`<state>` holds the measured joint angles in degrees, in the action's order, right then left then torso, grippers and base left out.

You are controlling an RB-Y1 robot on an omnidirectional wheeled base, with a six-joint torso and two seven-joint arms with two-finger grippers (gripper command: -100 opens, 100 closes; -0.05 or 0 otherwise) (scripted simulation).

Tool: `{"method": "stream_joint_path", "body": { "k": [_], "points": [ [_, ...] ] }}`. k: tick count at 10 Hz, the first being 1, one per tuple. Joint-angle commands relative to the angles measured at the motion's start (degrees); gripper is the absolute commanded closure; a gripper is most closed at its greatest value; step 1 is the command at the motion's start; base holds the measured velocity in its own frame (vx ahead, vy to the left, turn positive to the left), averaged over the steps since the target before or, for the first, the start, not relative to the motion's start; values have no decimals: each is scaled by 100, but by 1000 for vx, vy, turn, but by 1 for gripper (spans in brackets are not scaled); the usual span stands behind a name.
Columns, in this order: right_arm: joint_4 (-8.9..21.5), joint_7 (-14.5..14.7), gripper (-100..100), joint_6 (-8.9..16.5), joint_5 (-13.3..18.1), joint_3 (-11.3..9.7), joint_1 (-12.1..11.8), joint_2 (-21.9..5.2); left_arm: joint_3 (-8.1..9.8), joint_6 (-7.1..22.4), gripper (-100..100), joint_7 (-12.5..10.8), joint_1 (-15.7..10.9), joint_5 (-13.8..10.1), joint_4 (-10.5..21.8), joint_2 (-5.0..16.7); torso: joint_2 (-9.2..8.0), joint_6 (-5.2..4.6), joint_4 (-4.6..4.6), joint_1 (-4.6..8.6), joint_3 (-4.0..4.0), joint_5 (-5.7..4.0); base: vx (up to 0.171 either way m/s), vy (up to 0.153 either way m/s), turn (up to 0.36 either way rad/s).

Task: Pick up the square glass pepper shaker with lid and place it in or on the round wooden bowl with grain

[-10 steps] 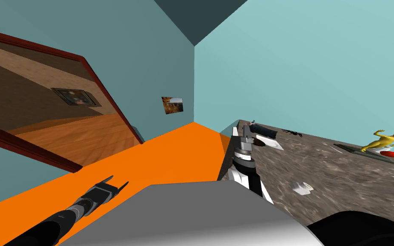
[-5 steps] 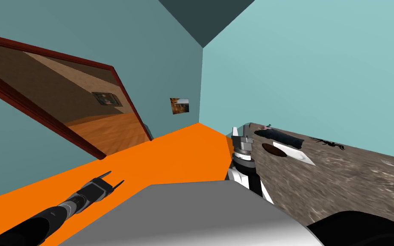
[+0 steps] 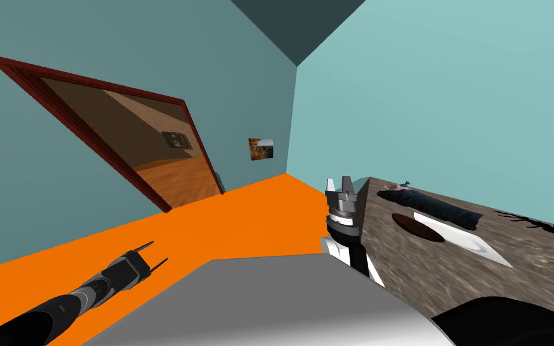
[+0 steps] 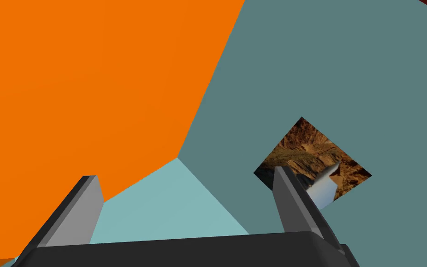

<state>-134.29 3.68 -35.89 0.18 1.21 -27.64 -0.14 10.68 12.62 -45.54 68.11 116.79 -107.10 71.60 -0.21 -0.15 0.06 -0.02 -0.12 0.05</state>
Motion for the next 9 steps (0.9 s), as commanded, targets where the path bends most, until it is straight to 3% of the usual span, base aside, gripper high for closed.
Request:
{"method": "stream_joint_path", "body": {
  "k": [1,4,5,6,7,9],
  "points": [
    [0,0,0,0,0,0,0,0,-32,200,-100,-203,60,286,63,286,0,0,0,0,0,0,79,16,418],
    [0,0,0,1,0,-1,3,0,-32,200,-100,-203,60,803,63,350,-30,-11,6,12,-16,-2,7,-3,36],
    [1,0,0,1,0,-1,3,0,-32,200,-100,-203,60,868,63,350,-37,-10,8,12,-21,-2,-10,2,-1],
    [1,0,0,1,0,-1,3,0,17,490,-100,-491,355,1092,302,638,-40,-10,9,10,-22,-2,108,-4,356],
    [0,0,0,0,0,0,0,0,17,575,-100,-624,376,1271,302,812,-10,0,4,11,-7,-2,144,-5,427],
    [0,0,0,0,0,0,1,0,17,575,-100,-624,376,1615,302,942,-5,-3,0,7,-2,-1,48,5,312]
  ]
}}
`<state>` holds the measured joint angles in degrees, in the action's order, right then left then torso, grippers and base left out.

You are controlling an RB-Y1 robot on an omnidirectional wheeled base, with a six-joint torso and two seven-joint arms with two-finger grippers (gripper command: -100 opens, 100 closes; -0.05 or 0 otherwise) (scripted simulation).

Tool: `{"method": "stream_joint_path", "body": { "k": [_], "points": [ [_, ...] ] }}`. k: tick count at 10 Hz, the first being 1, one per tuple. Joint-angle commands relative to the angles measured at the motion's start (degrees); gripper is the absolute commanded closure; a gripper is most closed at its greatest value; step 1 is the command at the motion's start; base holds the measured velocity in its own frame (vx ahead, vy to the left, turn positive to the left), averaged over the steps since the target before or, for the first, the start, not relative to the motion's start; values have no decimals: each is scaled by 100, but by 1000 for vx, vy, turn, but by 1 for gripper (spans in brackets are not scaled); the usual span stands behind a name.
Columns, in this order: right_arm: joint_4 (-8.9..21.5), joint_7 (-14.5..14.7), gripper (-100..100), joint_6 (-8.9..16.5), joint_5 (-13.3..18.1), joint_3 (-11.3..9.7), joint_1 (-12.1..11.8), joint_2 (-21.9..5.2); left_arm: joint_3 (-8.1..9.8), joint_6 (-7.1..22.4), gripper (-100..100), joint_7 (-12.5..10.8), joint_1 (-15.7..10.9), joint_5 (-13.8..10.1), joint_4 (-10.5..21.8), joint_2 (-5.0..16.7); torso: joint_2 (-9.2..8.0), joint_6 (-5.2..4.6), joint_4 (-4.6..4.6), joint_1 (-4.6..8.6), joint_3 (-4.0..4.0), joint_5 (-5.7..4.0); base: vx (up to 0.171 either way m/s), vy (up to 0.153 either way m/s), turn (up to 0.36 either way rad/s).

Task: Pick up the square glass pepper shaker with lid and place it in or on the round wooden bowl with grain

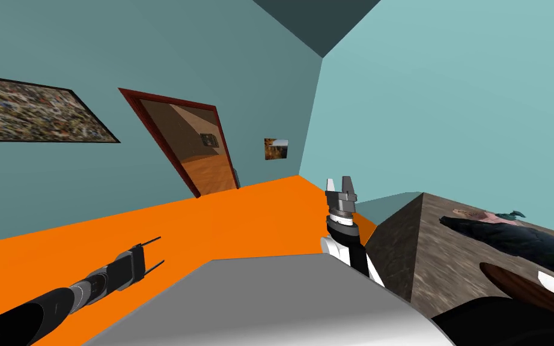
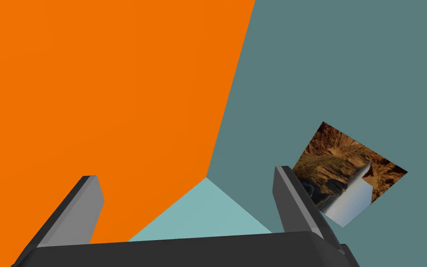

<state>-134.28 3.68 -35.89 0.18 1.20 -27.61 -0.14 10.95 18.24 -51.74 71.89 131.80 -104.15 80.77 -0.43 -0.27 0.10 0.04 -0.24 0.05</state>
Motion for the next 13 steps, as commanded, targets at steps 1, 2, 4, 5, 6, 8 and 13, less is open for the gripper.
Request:
{"method": "stream_joint_path", "body": {
  "k": [1,2,4,5,6,8,13],
  "points": [
    [0,0,0,0,0,0,0,0,-9,13,-100,-4,-1,286,7,26,0,0,0,0,0,0,-7,5,-32],
    [0,0,0,0,0,0,1,0,-9,13,-100,-4,-1,461,7,26,-11,-2,3,-1,-7,0,-14,4,-30],
    [0,0,0,0,0,1,-2,0,34,393,-100,-400,314,806,251,452,6,9,1,5,1,-1,110,-19,390],
    [0,0,0,0,0,1,-2,0,34,393,-100,-434,314,978,251,615,24,6,-4,8,12,-2,80,-12,438],
    [0,0,0,0,0,1,-2,0,34,393,-100,-434,314,1152,251,615,16,6,-3,4,9,-1,24,-11,176],
    [0,0,0,0,0,0,1,0,34,393,-100,-434,314,1501,251,615,-10,-4,2,-1,-6,0,-8,2,-27],
    [0,0,0,0,0,1,-1,0,70,775,-100,-872,625,2311,498,1197,14,5,-3,13,8,-3,61,-26,283]
  ]
}}
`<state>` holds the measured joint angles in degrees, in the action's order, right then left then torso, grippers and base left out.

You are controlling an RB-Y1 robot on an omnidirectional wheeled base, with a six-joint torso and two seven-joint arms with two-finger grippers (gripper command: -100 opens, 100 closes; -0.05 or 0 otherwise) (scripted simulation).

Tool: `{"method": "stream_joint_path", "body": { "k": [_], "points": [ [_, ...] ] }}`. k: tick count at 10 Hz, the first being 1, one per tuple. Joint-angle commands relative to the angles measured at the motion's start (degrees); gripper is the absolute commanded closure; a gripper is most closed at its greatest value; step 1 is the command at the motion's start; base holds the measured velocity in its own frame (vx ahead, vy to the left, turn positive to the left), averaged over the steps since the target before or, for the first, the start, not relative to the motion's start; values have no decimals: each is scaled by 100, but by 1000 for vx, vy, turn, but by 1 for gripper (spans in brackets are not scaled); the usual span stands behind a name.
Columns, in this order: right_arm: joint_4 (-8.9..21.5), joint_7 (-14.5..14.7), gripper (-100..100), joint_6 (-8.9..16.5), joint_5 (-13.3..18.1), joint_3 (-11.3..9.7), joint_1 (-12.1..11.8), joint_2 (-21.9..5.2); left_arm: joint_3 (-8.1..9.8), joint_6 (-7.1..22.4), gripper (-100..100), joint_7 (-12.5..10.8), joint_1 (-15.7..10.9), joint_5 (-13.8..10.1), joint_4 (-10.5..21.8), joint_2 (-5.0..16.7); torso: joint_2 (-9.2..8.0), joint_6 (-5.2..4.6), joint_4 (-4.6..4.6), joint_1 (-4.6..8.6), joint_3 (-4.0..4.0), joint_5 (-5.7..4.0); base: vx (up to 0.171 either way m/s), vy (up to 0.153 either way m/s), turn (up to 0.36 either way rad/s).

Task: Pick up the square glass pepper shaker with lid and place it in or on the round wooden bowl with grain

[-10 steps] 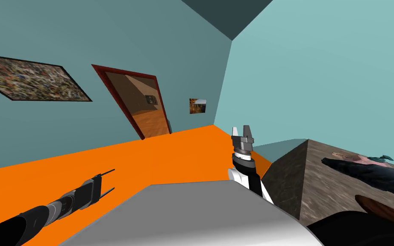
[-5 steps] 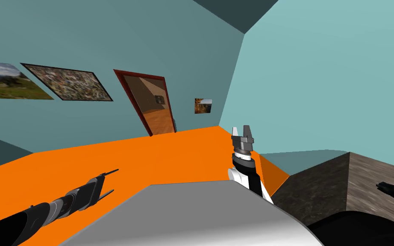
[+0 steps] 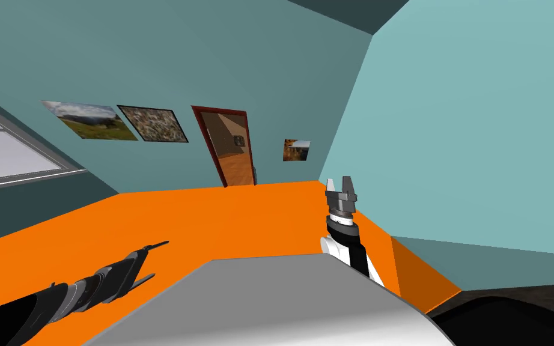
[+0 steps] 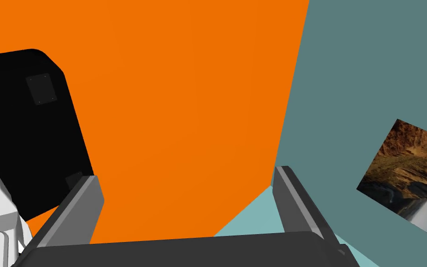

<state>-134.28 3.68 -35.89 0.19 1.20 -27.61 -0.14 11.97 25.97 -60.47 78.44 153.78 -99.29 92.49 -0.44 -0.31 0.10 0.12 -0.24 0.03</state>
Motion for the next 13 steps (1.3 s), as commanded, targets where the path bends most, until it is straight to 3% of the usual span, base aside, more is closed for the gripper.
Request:
{"method": "stream_joint_path", "body": {
  "k": [1,2,3,5,9,10,11,13],
  "points": [
    [0,0,0,0,0,0,0,0,-32,2,-100,1,-30,286,12,25,0,0,0,0,0,0,-8,-6,-41],
    [0,0,0,0,0,0,1,0,-32,2,-100,1,-30,460,12,25,-10,-2,2,-9,-6,2,-13,8,-35],
    [0,0,0,0,0,0,1,0,-2,282,-100,-280,245,634,260,303,-15,0,4,-15,-9,4,66,-51,368],
    [0,0,0,0,0,0,-2,0,-2,385,-100,-442,277,979,260,599,15,5,-2,10,7,-2,81,-61,545],
    [0,0,0,0,0,0,0,-1,-2,385,-100,-442,277,1623,260,599,-9,-1,2,-21,-6,5,5,3,-27],
    [0,0,0,0,0,0,1,-1,22,681,-100,-726,567,1826,508,879,-12,-1,3,-20,-7,5,79,-73,377],
    [0,0,0,0,0,1,-2,0,22,767,-100,-861,577,1981,508,1065,9,9,0,4,3,2,94,-107,451],
    [0,0,0,0,0,1,-1,0,22,767,-100,-889,577,2278,508,1162,9,6,-1,5,4,-2,28,-37,295]
  ]
}}
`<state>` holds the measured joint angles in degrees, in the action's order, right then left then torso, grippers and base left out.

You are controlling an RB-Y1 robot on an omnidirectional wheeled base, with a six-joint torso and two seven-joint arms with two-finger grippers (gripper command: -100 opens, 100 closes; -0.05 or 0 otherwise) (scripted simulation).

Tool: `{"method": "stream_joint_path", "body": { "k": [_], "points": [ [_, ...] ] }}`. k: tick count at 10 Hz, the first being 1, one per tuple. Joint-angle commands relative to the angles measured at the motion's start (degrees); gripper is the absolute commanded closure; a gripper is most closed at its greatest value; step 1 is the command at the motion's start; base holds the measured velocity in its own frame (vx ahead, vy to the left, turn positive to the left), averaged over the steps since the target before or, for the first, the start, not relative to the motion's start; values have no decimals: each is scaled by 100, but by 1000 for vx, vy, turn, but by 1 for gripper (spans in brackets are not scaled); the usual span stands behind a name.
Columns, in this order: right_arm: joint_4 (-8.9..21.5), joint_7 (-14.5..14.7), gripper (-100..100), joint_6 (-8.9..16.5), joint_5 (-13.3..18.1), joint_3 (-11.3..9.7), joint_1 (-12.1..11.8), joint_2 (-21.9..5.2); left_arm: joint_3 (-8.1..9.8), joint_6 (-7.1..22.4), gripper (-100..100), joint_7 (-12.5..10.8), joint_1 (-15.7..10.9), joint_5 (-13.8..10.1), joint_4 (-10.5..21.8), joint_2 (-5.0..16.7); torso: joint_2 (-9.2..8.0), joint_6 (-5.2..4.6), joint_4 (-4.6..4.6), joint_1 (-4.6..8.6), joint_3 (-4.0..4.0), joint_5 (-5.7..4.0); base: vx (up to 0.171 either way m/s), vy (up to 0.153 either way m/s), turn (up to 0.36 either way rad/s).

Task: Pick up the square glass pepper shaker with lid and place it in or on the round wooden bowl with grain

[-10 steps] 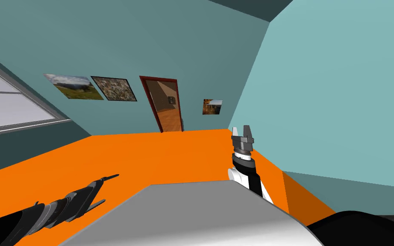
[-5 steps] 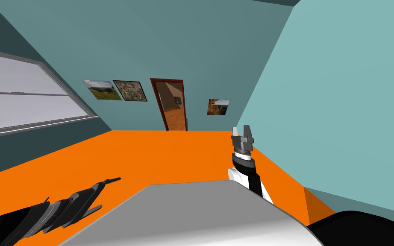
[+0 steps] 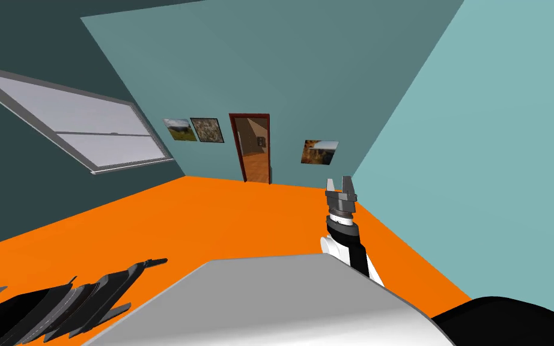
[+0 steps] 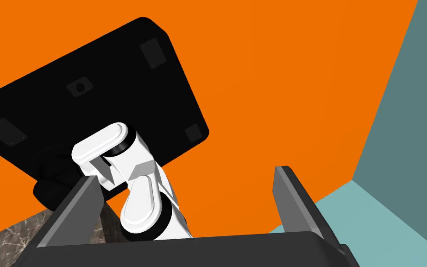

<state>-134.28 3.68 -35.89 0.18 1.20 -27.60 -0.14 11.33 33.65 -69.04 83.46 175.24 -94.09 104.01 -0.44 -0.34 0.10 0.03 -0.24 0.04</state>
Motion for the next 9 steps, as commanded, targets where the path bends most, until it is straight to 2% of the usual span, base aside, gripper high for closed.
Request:
{"method": "stream_joint_path", "body": {
  "k": [1,3,4,5,6,7,9],
  "points": [
    [0,0,0,0,0,0,0,0,87,-1,-100,-32,74,286,-11,9,0,0,0,0,0,0,-5,8,-60],
    [0,0,0,0,0,0,0,0,87,-1,-100,-32,74,594,-11,9,-9,1,2,-16,-6,4,-7,14,-8],
    [0,0,0,0,0,0,0,0,104,271,-100,-326,362,797,236,290,-9,1,3,-16,-6,5,86,-81,328],
    [0,0,0,0,0,1,-2,0,99,379,-100,-341,289,793,236,531,15,9,-2,11,7,1,94,-118,412],
    [0,0,0,0,0,0,-2,1,104,379,-100,-480,367,1128,236,559,22,5,-4,28,12,-6,31,-66,462],
    [0,0,0,0,0,1,-2,0,104,379,-100,-480,367,1185,236,559,9,9,-2,15,5,-3,-9,-22,184],
    [0,0,0,0,0,0,1,0,104,379,-100,-480,367,1655,236,559,-8,-2,2,-13,-5,3,-13,13,-20]
  ]
}}
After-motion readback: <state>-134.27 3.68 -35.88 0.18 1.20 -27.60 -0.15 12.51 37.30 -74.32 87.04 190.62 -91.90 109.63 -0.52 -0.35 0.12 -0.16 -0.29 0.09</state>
